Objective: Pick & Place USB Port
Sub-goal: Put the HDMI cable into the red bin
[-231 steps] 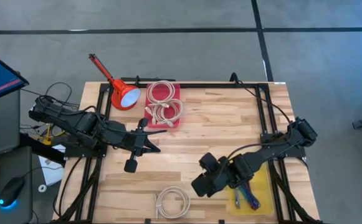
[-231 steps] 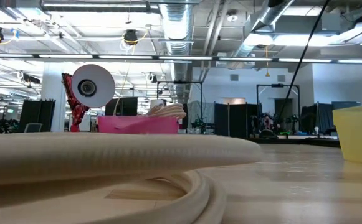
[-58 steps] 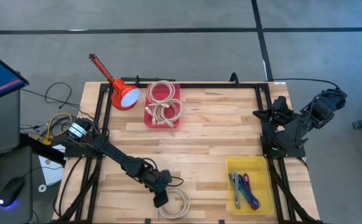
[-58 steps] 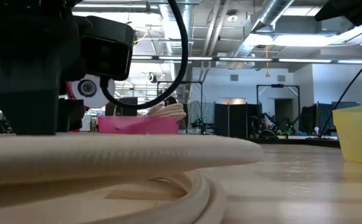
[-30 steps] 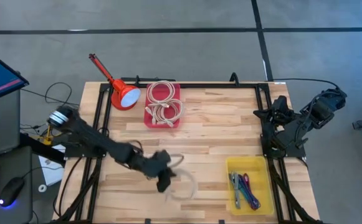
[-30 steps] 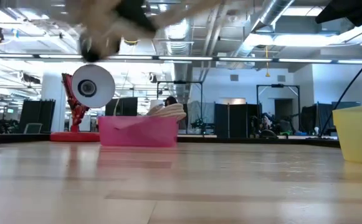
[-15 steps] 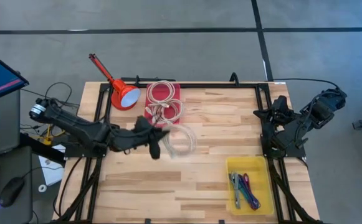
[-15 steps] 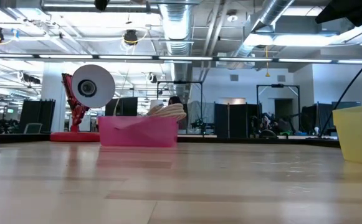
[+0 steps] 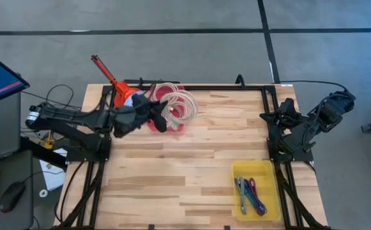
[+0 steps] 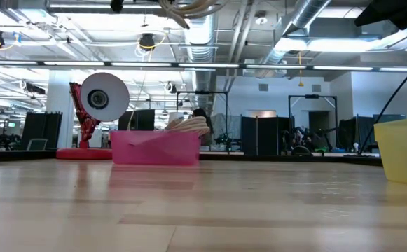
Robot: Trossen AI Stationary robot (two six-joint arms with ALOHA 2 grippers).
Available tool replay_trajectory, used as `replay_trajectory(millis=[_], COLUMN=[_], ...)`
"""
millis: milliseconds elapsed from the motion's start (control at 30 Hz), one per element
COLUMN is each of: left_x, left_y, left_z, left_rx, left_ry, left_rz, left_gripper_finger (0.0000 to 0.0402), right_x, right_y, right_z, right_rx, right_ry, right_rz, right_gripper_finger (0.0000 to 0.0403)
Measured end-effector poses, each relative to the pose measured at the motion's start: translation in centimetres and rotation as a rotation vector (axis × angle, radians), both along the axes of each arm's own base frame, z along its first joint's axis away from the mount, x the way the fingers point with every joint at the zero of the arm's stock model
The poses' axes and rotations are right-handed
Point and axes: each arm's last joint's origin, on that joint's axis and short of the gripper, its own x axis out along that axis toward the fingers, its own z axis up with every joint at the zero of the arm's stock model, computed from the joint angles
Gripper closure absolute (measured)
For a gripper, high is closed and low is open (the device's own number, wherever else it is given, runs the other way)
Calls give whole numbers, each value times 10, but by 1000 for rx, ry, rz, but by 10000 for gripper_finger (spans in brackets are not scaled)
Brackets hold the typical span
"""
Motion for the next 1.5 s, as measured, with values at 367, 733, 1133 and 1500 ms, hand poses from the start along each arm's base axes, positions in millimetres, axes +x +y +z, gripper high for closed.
replay_trajectory(millis=[367, 733, 1133, 1500], left_x=[-25, -2, 27, 35], left_y=[52, 99, 139, 167], left_z=[11, -27, -81, -118], left_rx=[-250, -423, -520, -590], left_ry=[318, 495, 685, 792], left_rz=[33, 39, 117, 187], left_gripper_finger=[386, 386, 386, 386], right_x=[-4, -6, -6, -6], right_y=[-3, -5, -5, -5], right_z=[-3, -4, -5, -5], right_rx=[-13, -31, -18, -18], right_ry=[36, 41, 34, 34], right_rz=[-16, -46, -54, -54], right_gripper_finger=[403, 403, 403, 403])
